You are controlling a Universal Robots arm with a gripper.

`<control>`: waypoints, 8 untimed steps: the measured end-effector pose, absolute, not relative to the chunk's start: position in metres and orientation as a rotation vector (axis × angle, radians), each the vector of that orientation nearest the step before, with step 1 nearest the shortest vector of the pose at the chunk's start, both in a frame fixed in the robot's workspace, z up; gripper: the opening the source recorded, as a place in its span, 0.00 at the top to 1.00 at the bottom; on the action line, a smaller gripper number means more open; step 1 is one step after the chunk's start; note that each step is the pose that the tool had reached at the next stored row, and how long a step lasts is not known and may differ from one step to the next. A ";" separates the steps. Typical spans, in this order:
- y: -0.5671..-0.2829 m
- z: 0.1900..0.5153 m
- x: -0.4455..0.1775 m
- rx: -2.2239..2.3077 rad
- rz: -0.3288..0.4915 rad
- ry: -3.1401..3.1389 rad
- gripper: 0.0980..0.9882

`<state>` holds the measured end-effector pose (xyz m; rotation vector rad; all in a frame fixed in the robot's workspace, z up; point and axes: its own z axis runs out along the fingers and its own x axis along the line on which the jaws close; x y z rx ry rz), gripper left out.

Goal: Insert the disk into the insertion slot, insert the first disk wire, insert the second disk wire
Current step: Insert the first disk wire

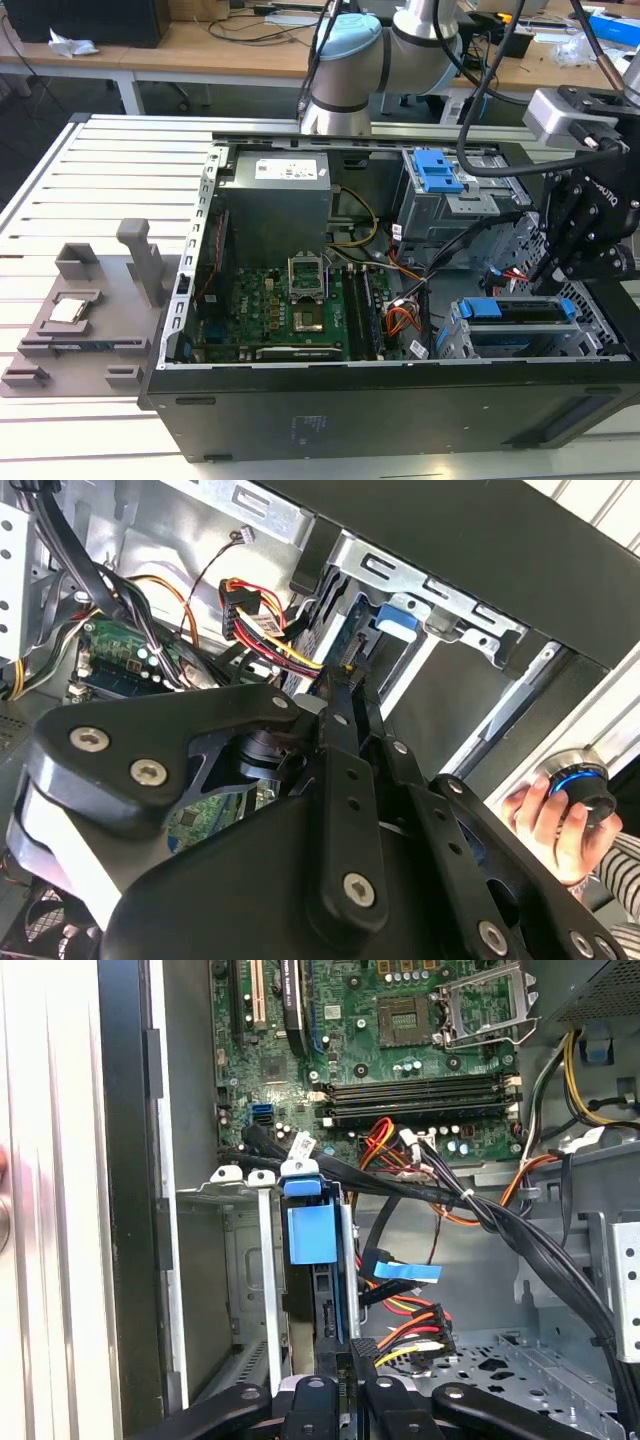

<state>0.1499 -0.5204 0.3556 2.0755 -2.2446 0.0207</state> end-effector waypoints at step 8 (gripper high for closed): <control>-0.521 0.355 0.150 2.078 0.014 -2.247 0.92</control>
